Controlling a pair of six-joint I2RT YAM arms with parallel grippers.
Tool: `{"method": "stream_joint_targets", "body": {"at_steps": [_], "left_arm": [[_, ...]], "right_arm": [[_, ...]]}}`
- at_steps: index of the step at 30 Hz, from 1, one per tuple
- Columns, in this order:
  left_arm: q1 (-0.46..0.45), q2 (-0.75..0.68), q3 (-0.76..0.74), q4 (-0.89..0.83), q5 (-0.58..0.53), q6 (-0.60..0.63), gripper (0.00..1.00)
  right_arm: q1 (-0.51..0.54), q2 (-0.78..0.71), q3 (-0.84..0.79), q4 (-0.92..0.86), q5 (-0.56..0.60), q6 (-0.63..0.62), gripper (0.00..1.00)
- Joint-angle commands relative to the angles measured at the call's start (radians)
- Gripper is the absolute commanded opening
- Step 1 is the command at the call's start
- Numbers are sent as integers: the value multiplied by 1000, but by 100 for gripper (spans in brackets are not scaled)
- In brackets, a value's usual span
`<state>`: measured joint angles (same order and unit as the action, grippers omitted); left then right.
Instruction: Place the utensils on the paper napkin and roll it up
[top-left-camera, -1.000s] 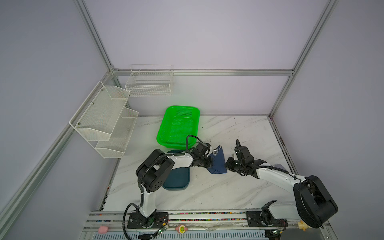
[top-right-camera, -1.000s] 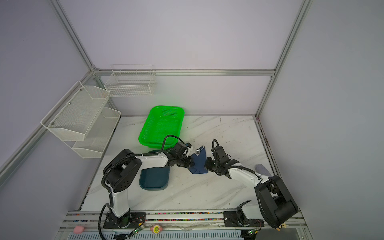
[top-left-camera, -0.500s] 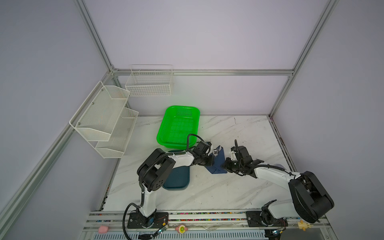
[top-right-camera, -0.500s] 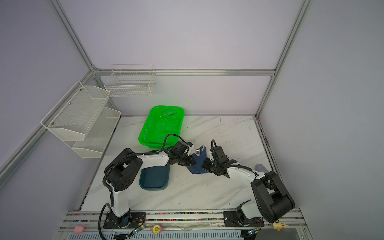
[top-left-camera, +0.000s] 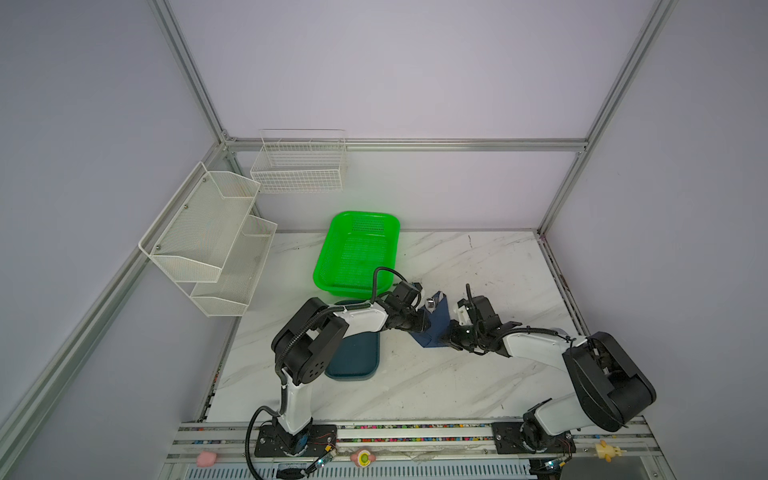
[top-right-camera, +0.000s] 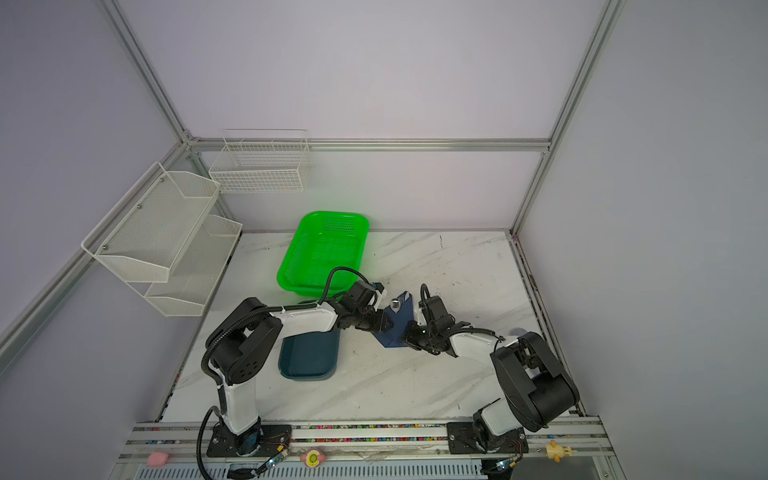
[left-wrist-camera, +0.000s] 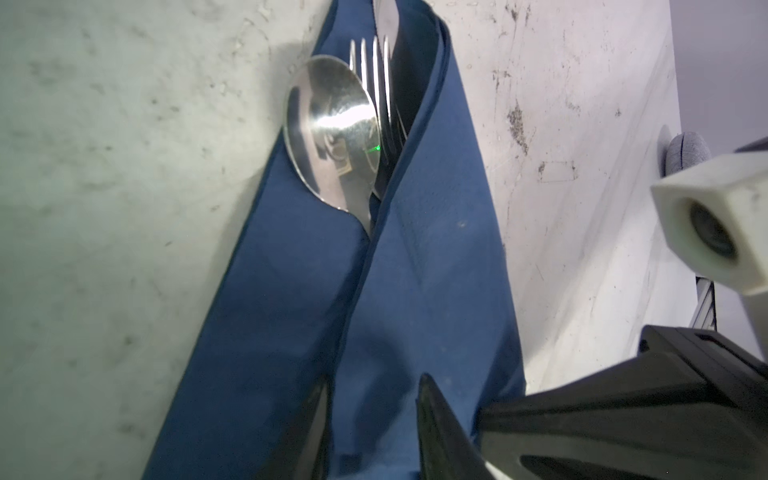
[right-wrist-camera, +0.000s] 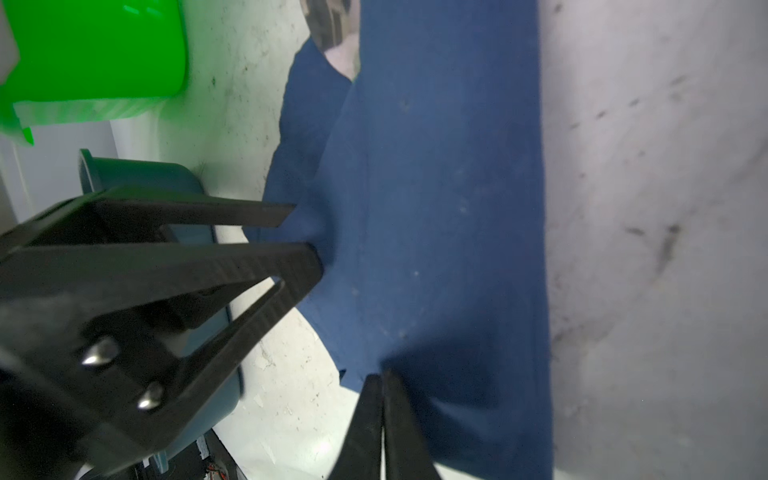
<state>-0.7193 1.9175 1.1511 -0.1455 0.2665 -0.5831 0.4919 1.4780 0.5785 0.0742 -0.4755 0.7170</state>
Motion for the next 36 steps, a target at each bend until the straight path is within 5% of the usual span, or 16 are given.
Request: {"method": "stream_joint_targets", "body": {"at_steps": [1, 9, 36], "left_arm": [[7, -105, 25, -34, -86, -3, 41], [6, -179, -68, -97, -144, -112, 55], [-50, -93, -62, -186, -340, -264, 46]], "right_arm": [[6, -12, -32, 81, -1, 51, 9], [6, 0, -42, 87, 14, 58, 9], [6, -48, -40, 48, 34, 51, 9]]}}
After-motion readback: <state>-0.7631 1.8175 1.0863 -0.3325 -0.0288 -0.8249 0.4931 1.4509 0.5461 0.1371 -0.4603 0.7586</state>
